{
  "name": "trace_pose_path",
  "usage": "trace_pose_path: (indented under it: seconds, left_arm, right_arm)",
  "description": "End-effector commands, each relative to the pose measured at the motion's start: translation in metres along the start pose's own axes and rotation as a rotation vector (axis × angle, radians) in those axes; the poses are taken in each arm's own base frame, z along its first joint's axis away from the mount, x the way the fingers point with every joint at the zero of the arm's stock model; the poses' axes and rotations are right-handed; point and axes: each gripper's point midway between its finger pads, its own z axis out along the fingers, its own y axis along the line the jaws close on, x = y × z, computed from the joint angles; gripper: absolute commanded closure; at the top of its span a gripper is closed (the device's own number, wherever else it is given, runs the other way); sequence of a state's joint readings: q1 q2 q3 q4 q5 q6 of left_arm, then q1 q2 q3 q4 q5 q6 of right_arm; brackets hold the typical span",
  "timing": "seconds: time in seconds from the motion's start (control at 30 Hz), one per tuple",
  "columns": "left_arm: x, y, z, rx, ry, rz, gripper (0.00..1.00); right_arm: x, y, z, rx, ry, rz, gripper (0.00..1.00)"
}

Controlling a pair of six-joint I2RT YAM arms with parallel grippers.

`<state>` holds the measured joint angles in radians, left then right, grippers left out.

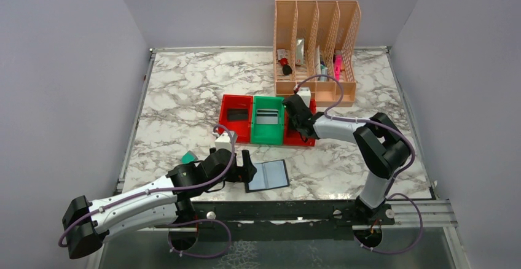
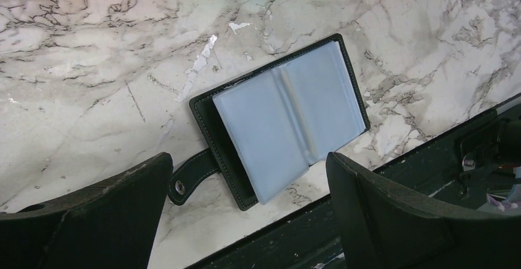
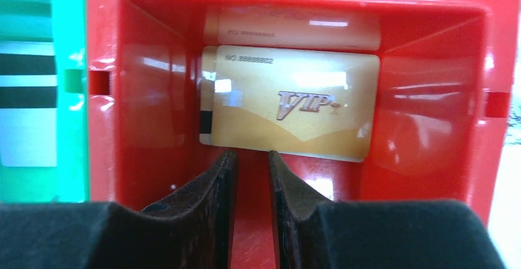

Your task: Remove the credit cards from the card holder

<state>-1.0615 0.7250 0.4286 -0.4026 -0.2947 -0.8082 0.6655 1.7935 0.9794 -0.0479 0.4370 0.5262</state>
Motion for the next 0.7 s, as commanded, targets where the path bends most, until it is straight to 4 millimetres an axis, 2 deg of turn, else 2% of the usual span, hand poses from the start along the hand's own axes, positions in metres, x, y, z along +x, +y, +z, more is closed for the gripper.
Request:
trace_pose_path:
  seconds: [0.0,0.1,0.27,0.37,0.5,0.6,0.67]
  left_arm:
    - [0.0,-0.005,-0.002,0.028,0.006,-0.021,0.01]
    - [0.0,-0.005,-0.002,0.027,0.004,-0.025,0.01]
    - [-0.001,-0.006,-0.001,0.027,0.006,-0.026,0.01]
    - [0.0,-0.008,-0.002,0.033,0.013,-0.027,0.01]
    - [0.003,-0.01,-0.003,0.05,0.028,-0.029,0.01]
    - [0.003,-0.01,-0.004,0.055,0.021,-0.038,0.01]
    - [0.002,-0.01,-0.005,0.055,0.014,-0.046,0.01]
  right_arm:
    - [0.012,-0.037,0.012,0.137,0.002,-0.032,0.7]
    - [0.015,-0.037,0.015,0.07,0.046,-0.059,0.69]
    - [0.023,-0.027,0.01,-0.021,0.088,-0.108,0.68]
    - [0.025,-0.033,0.006,-0.004,0.091,-0.107,0.68]
    - [0.031,-0.053,-0.002,0.065,0.093,-0.102,0.66]
    - [0.033,-0.054,-0.008,0.045,0.098,-0.098,0.66]
    - [0.03,-0.046,-0.013,-0.009,0.096,-0.1,0.65]
